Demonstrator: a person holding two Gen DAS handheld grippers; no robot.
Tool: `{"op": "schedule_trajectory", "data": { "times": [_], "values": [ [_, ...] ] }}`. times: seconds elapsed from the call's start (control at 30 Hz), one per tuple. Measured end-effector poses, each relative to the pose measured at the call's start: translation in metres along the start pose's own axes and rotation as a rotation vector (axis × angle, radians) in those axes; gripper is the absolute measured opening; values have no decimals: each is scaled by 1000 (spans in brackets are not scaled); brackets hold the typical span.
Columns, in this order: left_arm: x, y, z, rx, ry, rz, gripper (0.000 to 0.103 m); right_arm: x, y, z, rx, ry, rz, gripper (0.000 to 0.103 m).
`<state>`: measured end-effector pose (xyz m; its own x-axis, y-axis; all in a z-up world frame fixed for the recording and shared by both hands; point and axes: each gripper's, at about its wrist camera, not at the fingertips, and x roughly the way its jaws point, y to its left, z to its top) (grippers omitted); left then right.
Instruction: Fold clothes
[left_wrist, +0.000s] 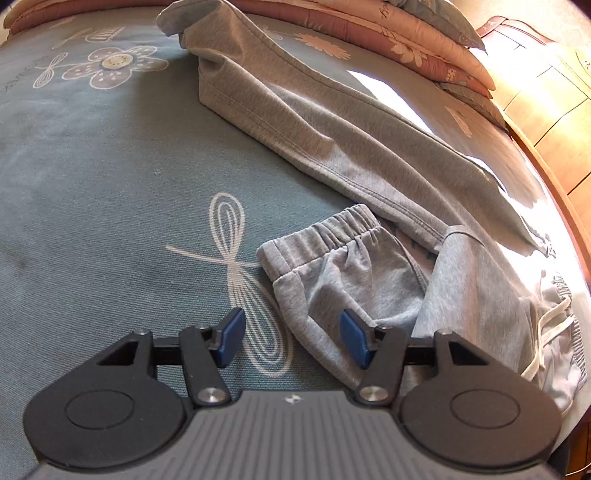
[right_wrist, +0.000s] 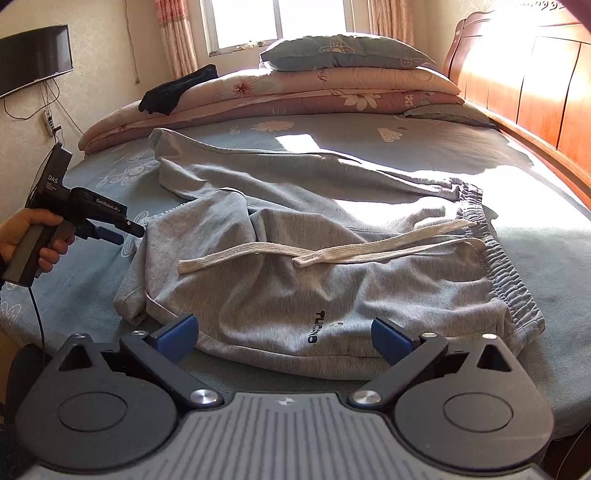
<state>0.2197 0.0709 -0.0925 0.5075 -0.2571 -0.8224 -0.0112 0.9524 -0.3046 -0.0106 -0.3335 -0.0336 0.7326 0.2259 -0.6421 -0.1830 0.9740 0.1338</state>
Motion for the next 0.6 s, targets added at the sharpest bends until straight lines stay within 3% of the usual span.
{"op": "schedule_trajectory", "data": {
  "times": [0.17, 0.4, 0.6],
  "values": [
    [9, -1, 6, -10, -24, -8, 58, 8, -7, -2, 19, 21, -11, 101],
    [20, -26, 7, 135, -56, 86, 57, 21, -10, 0, 27, 42, 0, 101],
    [17, -50, -9, 241, -157, 218, 29, 25, -13, 0, 37, 56, -10, 101]
  ]
}}
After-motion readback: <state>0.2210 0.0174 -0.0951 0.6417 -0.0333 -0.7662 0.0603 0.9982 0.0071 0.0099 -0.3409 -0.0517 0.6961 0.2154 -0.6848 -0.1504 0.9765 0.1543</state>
